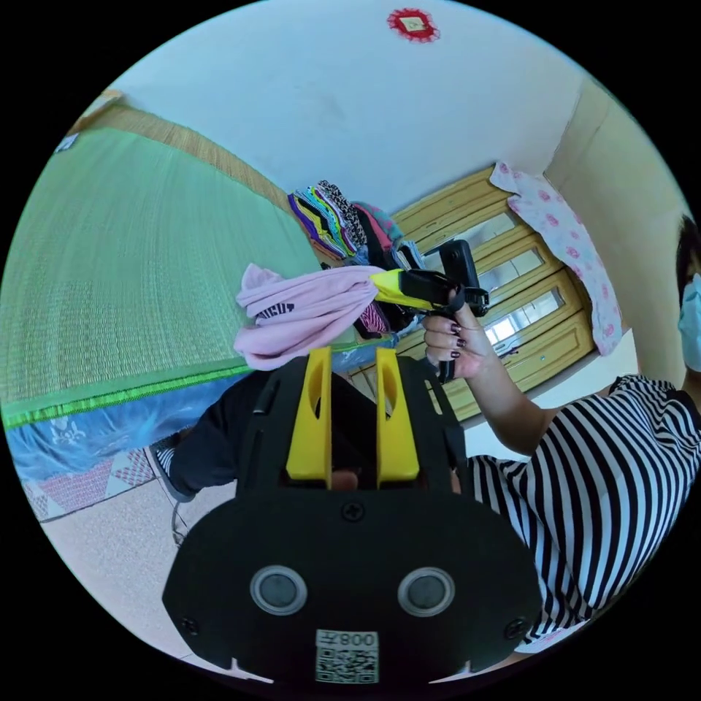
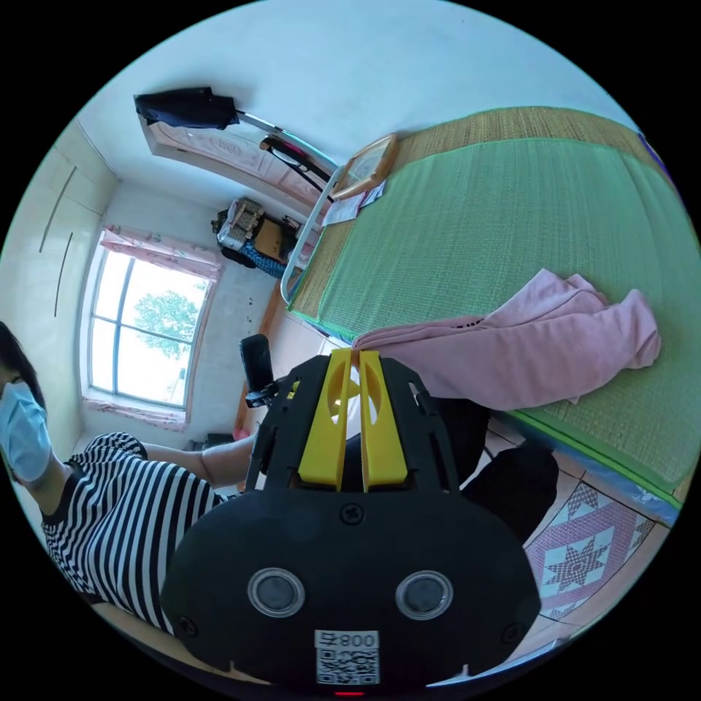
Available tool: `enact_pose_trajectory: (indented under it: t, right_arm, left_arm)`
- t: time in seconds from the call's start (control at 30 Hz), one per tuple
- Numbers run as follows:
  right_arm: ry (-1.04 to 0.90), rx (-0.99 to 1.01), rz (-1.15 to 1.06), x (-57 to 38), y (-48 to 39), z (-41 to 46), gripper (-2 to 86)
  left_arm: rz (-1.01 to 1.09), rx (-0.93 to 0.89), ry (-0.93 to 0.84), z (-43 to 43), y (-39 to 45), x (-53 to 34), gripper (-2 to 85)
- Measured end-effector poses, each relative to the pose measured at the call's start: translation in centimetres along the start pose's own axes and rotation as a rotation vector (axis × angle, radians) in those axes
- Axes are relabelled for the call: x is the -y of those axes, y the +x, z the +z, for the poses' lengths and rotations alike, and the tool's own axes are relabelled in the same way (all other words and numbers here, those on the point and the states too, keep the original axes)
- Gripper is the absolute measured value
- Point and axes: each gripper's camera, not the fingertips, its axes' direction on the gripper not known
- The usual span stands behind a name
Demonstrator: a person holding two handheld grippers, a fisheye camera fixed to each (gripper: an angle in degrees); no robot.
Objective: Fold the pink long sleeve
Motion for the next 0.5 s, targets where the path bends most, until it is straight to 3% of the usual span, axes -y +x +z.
enact_pose_trajectory:
  t: [0.3,0.5]
  right_arm:
    - [0.022,0.052,0.032,-2.3,-0.2,0.1,1.8]
    - [0.04,0.101,0.055,-3.6,0.8,-0.5,1.9]
  left_arm:
    - [0.127,0.115,-0.065,-0.4,3.0,1.1,9.0]
    - [0.153,0.095,-0.095,-1.3,3.9,1.1,8.6]
